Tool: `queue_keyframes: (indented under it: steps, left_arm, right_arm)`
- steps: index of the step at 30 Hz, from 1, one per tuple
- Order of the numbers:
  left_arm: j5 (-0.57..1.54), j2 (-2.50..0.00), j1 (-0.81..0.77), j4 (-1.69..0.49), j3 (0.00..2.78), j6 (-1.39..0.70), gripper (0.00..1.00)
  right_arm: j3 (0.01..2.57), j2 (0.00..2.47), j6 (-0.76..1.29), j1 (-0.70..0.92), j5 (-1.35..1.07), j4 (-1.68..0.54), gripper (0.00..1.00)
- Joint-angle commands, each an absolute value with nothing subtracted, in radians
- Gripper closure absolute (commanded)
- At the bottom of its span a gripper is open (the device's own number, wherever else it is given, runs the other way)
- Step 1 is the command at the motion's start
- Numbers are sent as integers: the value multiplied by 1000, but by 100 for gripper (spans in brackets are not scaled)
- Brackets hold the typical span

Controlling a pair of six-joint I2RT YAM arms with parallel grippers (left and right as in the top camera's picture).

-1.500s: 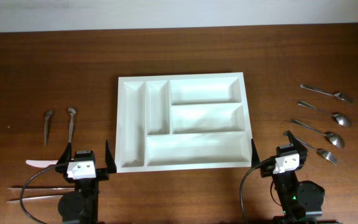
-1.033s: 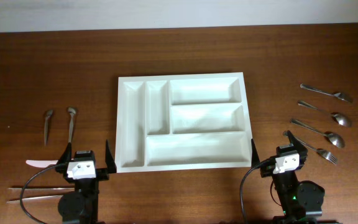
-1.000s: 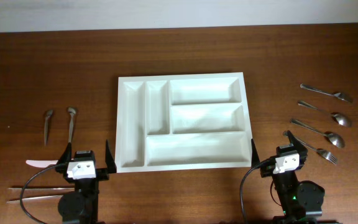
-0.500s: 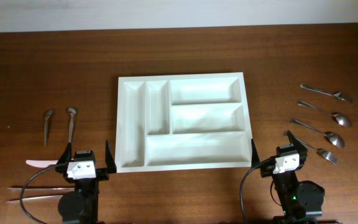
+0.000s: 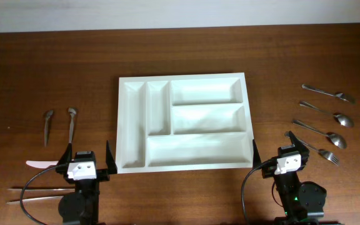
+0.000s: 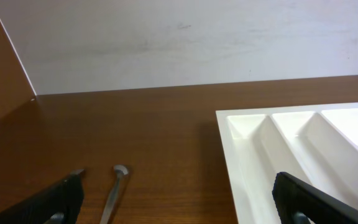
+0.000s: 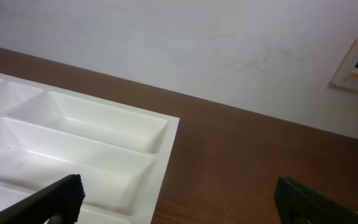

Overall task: Pack container
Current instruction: 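Move the right gripper toward the forks and spoons on the right, then lower the right gripper over the lower fork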

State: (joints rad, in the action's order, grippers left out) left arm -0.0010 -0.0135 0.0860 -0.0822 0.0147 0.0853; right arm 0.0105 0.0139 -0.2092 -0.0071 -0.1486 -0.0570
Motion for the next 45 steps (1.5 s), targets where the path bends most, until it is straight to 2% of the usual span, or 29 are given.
queue_keyframes:
  steps: [1,23,30,35,38,41,45]
  left_arm:
    - [-5,-6,81,-83,9,79,1]
    - [-4,-6,81,-83,9,79,1]
    - [-5,-6,81,-83,9,79,1]
    - [-5,-6,81,-83,9,79,1]
    - [-5,-6,81,-83,9,79,1]
    - [-5,-6,81,-83,9,79,1]
    - [-5,-6,81,-83,9,79,1]
  right_arm:
    - [6,4,-201,-13,-147,-64,1]
    - [6,4,-200,-14,-124,-60,1]
    - [22,4,118,-14,-138,5,1]
    - [183,17,29,-15,-106,-1,1]
    - [332,77,16,-15,25,-123,1]
    - [534,215,68,-14,148,-389,1]
    - [799,461,67,-14,129,-658,1]
